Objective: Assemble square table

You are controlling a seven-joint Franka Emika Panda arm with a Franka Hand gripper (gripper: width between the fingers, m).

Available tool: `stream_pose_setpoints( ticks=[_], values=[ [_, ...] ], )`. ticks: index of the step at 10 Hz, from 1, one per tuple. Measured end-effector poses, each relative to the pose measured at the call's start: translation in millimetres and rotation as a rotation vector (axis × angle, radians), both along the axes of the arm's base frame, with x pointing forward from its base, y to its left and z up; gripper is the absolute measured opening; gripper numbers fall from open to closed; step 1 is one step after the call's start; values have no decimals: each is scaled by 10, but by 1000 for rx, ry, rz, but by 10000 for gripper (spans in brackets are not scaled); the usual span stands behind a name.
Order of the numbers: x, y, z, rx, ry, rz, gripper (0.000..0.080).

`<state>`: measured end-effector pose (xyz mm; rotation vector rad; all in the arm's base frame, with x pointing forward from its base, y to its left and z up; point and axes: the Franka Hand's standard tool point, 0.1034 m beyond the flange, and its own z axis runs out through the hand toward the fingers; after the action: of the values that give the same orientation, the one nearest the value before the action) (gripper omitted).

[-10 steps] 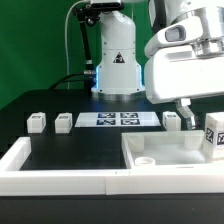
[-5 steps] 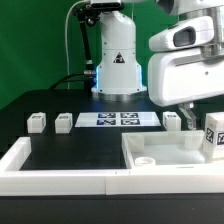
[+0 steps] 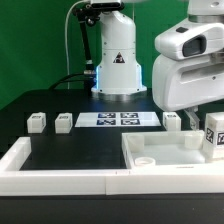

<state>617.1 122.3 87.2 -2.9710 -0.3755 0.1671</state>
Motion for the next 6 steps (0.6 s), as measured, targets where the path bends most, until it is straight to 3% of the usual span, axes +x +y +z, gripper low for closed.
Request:
stream_pose_setpoints(
  ticks=[1, 3, 4, 5, 6],
  values=[
    [24, -18, 8, -3, -12, 9, 649],
    [121, -5, 62, -18, -66, 31, 390],
    [136, 5, 67, -18, -87, 30, 390],
    [137, 4, 65, -17, -97, 28, 290],
    [139, 2, 65, -16, -97, 27, 290]
  ],
)
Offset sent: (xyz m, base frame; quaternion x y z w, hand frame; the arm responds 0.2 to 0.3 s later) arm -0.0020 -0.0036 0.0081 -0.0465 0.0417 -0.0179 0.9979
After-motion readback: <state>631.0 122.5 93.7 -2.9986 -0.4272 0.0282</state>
